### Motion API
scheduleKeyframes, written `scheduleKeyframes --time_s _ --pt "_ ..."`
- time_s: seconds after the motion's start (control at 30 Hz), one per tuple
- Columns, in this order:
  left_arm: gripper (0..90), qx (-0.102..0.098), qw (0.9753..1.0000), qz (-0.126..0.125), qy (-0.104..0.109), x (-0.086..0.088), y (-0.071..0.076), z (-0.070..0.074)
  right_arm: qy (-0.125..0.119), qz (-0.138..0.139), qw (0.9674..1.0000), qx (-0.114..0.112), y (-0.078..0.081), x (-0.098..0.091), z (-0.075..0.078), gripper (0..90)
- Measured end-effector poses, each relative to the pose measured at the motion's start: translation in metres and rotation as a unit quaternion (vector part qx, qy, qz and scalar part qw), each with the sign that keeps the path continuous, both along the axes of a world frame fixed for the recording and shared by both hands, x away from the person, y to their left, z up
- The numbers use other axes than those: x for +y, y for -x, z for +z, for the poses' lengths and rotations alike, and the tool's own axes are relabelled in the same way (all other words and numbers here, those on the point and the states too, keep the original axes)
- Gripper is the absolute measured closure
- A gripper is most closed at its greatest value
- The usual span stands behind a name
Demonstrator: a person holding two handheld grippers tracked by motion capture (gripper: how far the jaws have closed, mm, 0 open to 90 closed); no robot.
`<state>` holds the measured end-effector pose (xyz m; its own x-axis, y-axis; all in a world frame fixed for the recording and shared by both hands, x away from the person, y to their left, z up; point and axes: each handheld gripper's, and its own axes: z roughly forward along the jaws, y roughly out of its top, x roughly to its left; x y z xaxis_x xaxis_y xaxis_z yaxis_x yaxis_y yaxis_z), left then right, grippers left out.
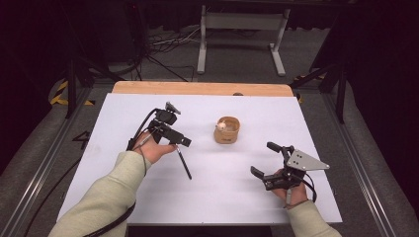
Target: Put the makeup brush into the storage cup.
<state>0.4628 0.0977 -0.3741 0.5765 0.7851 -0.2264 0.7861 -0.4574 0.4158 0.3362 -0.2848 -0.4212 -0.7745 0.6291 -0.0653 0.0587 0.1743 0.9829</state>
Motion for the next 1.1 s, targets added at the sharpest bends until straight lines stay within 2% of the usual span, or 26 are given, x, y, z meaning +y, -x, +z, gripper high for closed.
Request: scheduleKeyframes --time_s 0.27,0.6,0.93,1.1 --pt "2.9 0.016 0.9998 0.002 -0.011 -0.002 -0.003 -0.008 0.0 0.002 1.0 -0.003 0.0 0.0 0.0 0.0" --pt "3.6 0.025 0.9995 -0.002 -0.019 -0.008 -0.005 -0.018 0.002 0.004 1.0 -0.002 0.0 0.0 0.0 0.0" --pt "3.8 0.046 0.9986 0.006 -0.025 -0.007 -0.008 -0.035 0.001 0.005 1.0 0.0 0.0 0.001 0.0 0.0" --pt "3.8 0.049 0.9985 0.01 -0.022 -0.006 -0.009 -0.04 0.001 0.004 1.0 0.0 0.0 0.001 -0.001 0.0"
